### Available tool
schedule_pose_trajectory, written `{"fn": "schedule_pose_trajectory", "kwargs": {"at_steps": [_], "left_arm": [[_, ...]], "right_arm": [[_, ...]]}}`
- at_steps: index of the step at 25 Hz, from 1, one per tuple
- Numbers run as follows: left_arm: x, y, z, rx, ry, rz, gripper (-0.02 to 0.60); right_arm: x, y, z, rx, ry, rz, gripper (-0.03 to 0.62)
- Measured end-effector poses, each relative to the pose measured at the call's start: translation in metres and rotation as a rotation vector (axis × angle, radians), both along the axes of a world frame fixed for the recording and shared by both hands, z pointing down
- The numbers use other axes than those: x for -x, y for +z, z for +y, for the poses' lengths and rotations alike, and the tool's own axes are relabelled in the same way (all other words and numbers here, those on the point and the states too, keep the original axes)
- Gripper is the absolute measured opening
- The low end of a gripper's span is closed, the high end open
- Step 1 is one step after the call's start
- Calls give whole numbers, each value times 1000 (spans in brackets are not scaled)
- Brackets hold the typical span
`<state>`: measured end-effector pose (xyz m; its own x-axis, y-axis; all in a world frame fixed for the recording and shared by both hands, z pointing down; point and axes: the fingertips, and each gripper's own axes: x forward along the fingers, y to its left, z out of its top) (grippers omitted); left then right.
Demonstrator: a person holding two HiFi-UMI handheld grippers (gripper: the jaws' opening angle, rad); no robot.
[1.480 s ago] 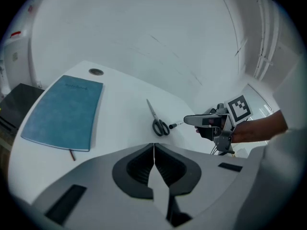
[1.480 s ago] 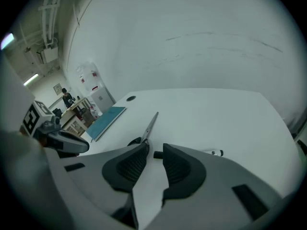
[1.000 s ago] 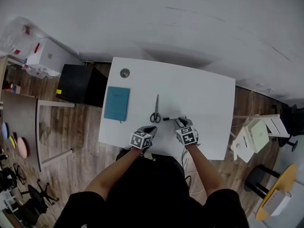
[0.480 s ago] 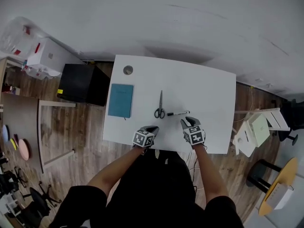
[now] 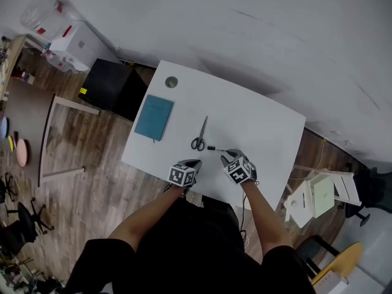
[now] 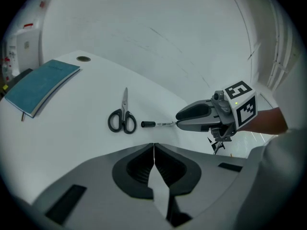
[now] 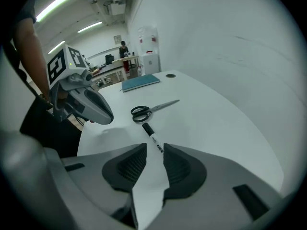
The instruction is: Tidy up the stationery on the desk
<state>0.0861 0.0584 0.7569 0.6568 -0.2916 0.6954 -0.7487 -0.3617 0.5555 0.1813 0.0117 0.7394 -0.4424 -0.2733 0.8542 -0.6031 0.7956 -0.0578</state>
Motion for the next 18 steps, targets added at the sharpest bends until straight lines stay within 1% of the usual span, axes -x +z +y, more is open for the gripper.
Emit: {"fn": "schedule_pose_trajectory", "kwargs": {"at_steps": [4, 6, 9, 11, 13, 18], "left_arm": [[-18, 2, -7, 4, -63, -8, 14], [-24, 2, -7, -3, -98, -22, 14], [-32, 5, -9, 9, -177, -37, 14], [-36, 9, -10, 52, -253, -31, 14], [-39, 12, -12, 80, -309, -43, 14], [-47, 18, -15, 80, -425, -66, 14]], "right_arm": [[-1, 12, -14, -14, -208, 48, 120], [1, 16, -16, -12, -285, 55, 120], [1, 25, -19, 21, -343, 43, 120], [3, 29, -20, 43, -372, 34, 120], [7, 33, -18, 62, -410, 27, 120], [13, 39, -13, 62, -503, 47, 120]]}}
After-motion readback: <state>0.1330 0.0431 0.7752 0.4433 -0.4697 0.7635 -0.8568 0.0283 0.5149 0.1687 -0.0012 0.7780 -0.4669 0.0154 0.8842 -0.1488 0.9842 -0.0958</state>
